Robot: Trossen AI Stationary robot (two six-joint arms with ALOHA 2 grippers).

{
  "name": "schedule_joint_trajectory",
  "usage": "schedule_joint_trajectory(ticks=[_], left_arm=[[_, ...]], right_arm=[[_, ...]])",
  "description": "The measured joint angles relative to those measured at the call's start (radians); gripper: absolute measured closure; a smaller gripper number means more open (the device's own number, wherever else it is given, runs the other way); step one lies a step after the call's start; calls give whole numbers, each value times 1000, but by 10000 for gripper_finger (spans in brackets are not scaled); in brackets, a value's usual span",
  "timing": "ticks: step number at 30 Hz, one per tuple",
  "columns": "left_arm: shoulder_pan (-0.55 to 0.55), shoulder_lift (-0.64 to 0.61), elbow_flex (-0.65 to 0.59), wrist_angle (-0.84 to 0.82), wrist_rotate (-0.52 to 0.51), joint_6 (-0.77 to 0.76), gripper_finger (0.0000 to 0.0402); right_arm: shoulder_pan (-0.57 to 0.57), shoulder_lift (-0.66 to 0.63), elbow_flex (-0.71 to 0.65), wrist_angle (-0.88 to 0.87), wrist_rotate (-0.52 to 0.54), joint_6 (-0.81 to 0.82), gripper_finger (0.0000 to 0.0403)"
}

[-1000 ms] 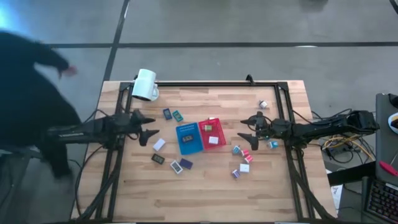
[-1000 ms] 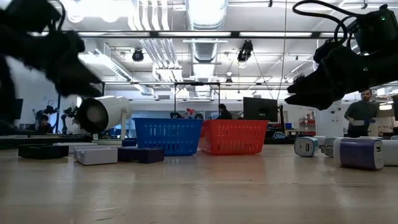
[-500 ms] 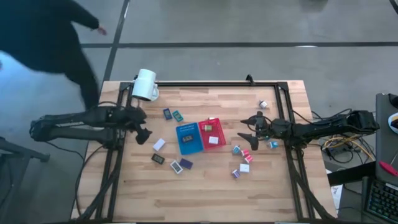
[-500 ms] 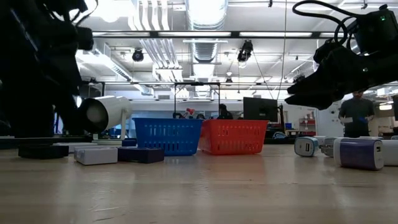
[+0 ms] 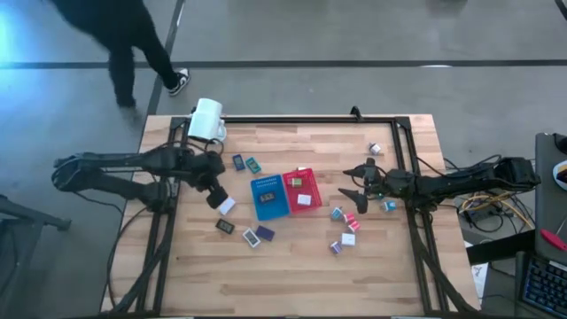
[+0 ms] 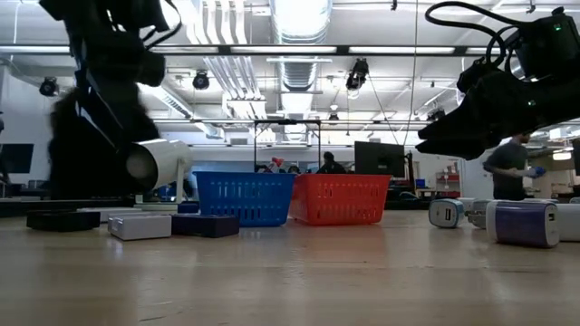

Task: Pick & Place Office items
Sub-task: Put the top white digital clock into the blue bin

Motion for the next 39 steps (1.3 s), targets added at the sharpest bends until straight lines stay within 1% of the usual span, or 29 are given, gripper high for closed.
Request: schedule_joint_trajectory(ticks=[10, 15, 19, 29, 39], left_arm=[[0, 172, 3, 28, 54, 32, 71], [0, 238, 2, 78, 91, 37, 71], [0, 279, -1, 91, 94, 37, 71], [0, 341, -30, 111, 95, 41, 71], [0, 347, -62, 168, 111, 25, 71]], right_arm=[[0, 0, 0, 1, 0, 3, 67], [0, 0, 0, 1, -1, 4, 67], [0, 0, 0, 1, -3, 4, 67], [0, 0, 0, -7, -9, 12, 67], [0, 0, 0, -7, -10, 12, 67]])
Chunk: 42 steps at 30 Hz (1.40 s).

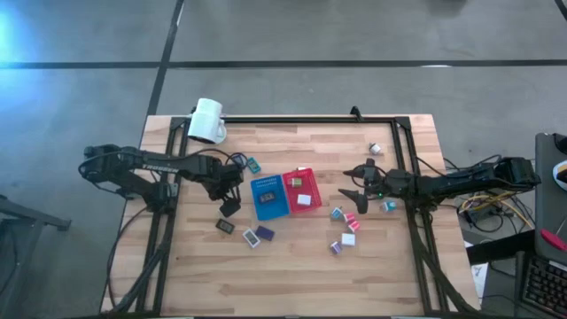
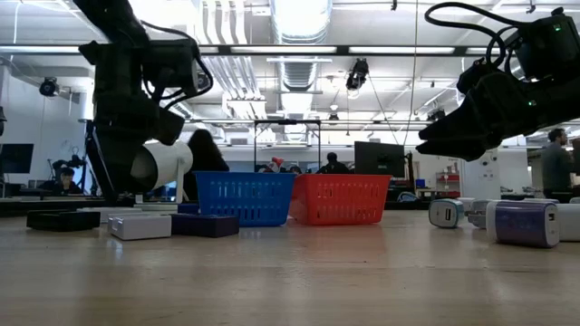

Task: Pick & Place Office items
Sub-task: Put the top white digital clock into the blue bin

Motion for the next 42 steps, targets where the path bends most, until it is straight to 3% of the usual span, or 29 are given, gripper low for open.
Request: schedule_joint_trajectory(ticks=[16, 20, 29, 42], left_arm=[[0, 49, -77, 109, 73, -18, 78], [0, 54, -78, 107, 72, -19, 115], [0, 55, -80, 111, 67, -4, 258], [-1, 56, -80, 115, 73, 12, 258]], right_arm=[[0, 0, 0, 0, 1, 0, 67], [0, 0, 0, 0, 1, 5, 67], [0, 0, 0, 0, 1, 7, 67], [0, 0, 0, 0, 1, 7, 67]])
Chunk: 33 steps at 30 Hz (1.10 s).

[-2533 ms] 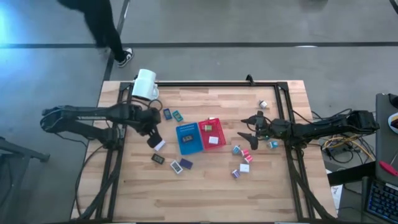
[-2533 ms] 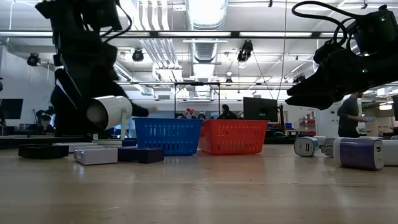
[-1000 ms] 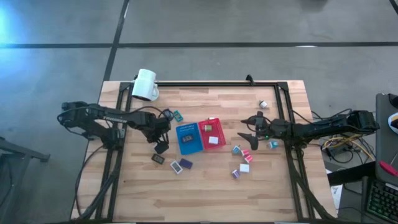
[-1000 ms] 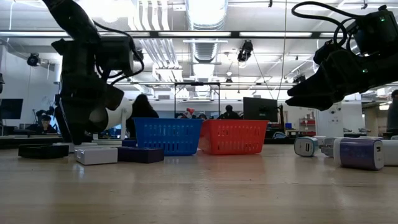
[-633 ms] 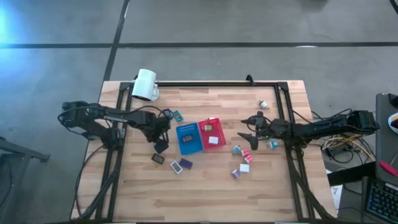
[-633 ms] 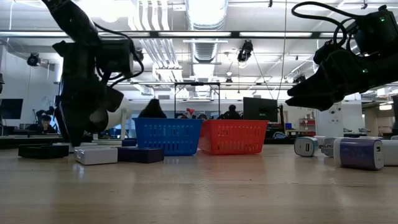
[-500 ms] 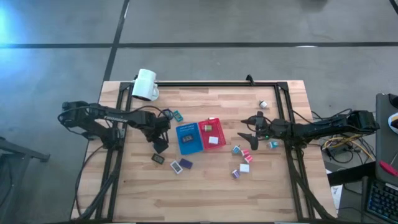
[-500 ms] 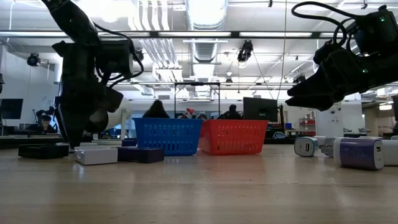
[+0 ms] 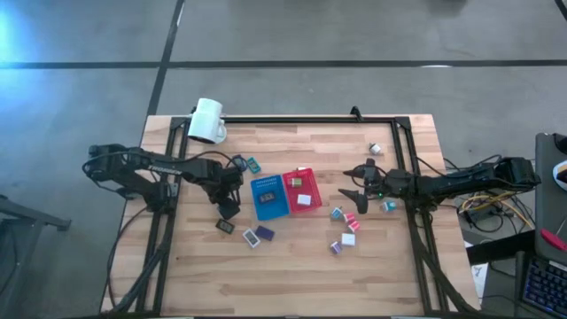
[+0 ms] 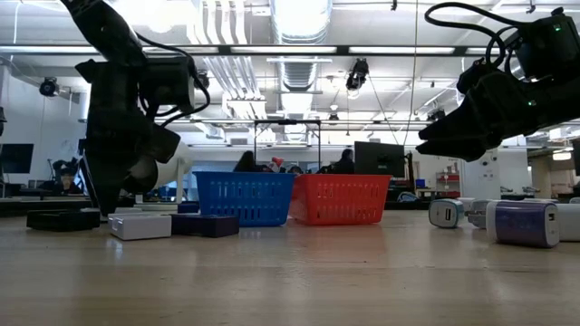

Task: Pick & Place Office items
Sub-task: Put the top white digital clock into the blue bin

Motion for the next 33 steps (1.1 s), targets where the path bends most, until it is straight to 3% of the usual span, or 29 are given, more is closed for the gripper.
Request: schedule_joint_trajectory(ticks=[14, 33], left_arm=[[-1, 1, 9, -2, -15, 25, 258], [3, -25, 207, -6, -192, 176, 258]], right_arm=[[0, 0, 0, 0, 1, 0, 67], [0, 0, 0, -18, 5, 10, 67]])
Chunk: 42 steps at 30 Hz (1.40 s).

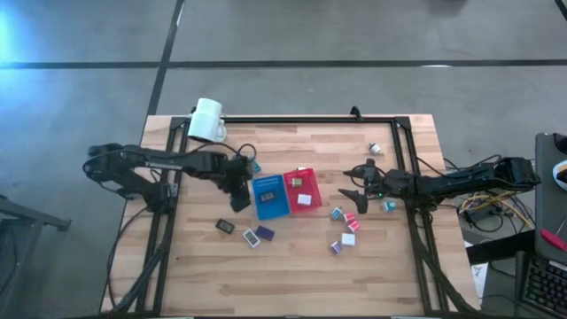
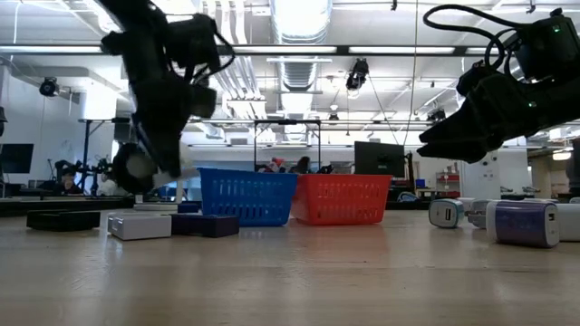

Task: Pick & Place Office items
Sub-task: Put the top white digital clock into the blue bin

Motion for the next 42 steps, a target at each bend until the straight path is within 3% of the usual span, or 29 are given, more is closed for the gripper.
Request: schedule_joint_trajectory(ticks=[8, 14, 19, 30, 42], left_arm=[[8, -206, 76, -46, -103, 17, 258], [3, -435, 29, 105, -159, 15, 258], [-6, -570, -103, 293, -158, 21, 258], [-17, -733, -500, 681, -132, -23, 258], [-21, -852, -765, 1070, -101, 33, 258]], right_arm=[[0, 0, 0, -5, 0, 1, 67], [0, 0, 0, -5, 0, 5, 67], [0, 0, 0, -5, 0, 9, 67], [0, 0, 0, -4, 1, 16, 67], [0, 0, 0, 3, 2, 28, 67]])
